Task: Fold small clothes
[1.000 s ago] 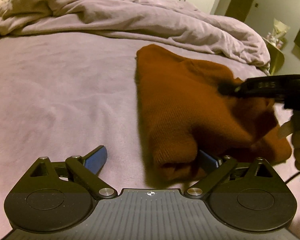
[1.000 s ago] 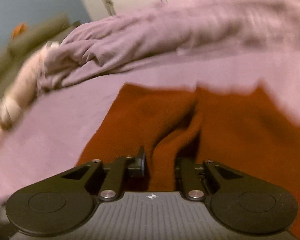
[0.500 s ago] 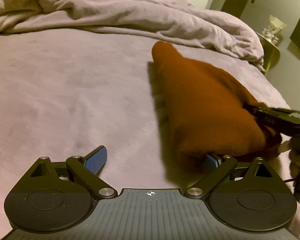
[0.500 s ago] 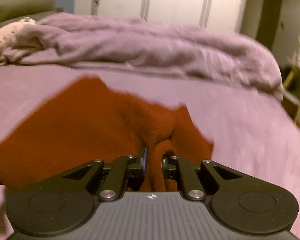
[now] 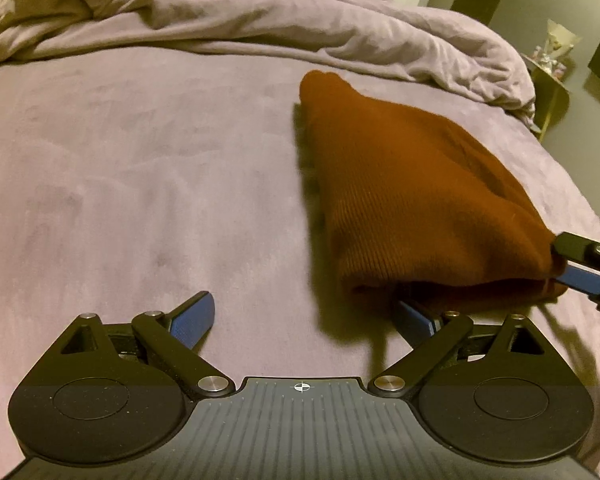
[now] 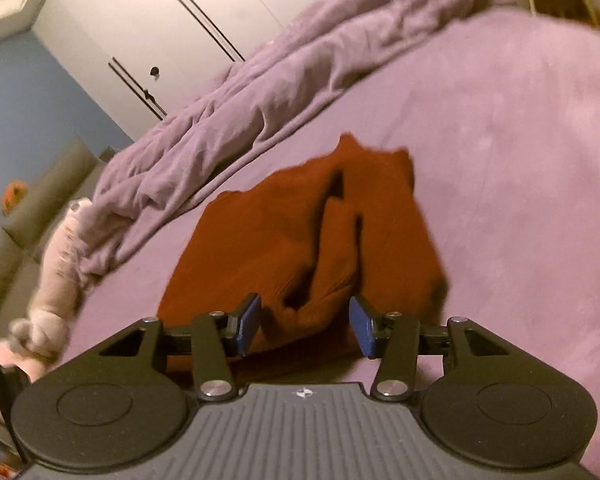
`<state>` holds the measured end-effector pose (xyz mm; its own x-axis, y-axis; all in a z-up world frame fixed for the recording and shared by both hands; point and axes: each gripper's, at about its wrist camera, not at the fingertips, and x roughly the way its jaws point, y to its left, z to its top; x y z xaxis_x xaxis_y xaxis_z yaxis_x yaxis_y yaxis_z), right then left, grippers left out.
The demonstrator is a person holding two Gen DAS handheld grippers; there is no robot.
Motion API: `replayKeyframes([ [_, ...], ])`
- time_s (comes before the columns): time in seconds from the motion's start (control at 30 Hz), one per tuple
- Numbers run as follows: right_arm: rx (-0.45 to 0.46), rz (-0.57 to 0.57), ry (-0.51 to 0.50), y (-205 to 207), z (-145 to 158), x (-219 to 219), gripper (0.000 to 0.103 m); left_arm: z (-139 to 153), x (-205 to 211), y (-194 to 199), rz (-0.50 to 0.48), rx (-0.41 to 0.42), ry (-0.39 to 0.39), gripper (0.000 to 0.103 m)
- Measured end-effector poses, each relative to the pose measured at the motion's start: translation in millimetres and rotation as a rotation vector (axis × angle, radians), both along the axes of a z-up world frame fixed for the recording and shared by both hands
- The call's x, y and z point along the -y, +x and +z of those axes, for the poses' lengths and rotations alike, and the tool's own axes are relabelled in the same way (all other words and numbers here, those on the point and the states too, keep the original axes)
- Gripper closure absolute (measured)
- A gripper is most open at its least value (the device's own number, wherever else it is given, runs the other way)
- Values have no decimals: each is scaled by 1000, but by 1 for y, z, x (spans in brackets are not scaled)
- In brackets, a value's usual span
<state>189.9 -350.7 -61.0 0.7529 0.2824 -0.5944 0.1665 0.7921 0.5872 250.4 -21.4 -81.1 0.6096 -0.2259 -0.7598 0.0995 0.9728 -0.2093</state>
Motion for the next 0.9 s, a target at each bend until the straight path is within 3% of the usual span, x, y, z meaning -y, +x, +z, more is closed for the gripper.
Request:
replayKeyframes([
  [0.13,-12,-3,20,22,-5,-7,49,0,3,3,10,-6,10,4],
  [0.37,-49,42,-9,76,-11,-23,49,-2,5,6,14,-5,10,4],
  [0.43,-58,55,-45,88,-14,-27,59,-2,6,6,15,-3,11,4],
  [0.47,-63,67,-75,94,-15,-30,63,-2,6,7,15,-3,13,4],
  [0.53,-53,99,-166,101,-13,-39,84,-2,8,7,16,-1,19,4],
  [0.6,-24,120,-297,103,-4,-50,88,-2,8,7,15,0,20,4],
  [0.7,120,104,-567,85,24,-69,89,-1,7,5,5,1,21,4],
  [0.77,168,74,-635,76,34,-68,89,-1,8,5,1,1,19,3],
  [0.9,114,13,-714,71,18,-49,89,0,11,3,-16,-2,22,3],
])
